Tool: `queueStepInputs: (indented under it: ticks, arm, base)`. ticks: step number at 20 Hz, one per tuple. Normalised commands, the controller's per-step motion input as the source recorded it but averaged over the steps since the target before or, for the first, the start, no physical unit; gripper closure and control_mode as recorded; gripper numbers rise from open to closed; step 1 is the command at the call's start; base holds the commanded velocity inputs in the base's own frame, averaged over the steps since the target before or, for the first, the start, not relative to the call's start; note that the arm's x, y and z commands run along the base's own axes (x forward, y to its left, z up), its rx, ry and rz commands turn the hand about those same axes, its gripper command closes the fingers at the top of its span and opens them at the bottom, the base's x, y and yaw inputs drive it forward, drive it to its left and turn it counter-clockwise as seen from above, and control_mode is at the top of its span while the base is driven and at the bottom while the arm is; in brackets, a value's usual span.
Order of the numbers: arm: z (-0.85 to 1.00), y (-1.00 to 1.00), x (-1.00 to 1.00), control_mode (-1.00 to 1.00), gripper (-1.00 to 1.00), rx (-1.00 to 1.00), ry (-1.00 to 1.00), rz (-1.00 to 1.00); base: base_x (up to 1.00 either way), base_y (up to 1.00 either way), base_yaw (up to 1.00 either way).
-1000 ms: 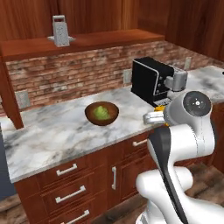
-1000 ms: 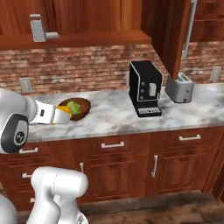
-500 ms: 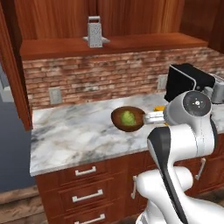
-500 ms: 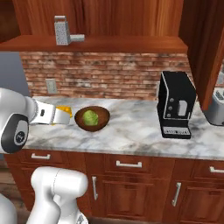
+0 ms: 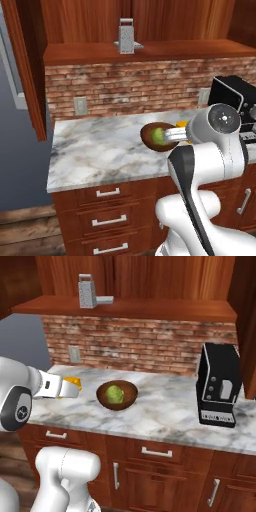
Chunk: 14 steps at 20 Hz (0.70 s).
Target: Pick the cheese from the fridge and the cheese grater from the cabinet and place them next to the salad bowl.
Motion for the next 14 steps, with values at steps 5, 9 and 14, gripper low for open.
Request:
queueStepInputs:
  ticks: [5,9,14]
  arm:
    - [0.0,0.0,0.0,1.0,1.0,0.0,0.0,0.0]
    - [0.0,0.0,0.0,1.0,1.0,0.0,0.0,0.0]
    - [0.0,0.0,0.0,1.0,1.0,0.0,0.0,0.0]
  base:
    - [0.06,0.21,0.09]
    - [0.37,0.29,0.22]
    - [0.6,0.0,0.36]
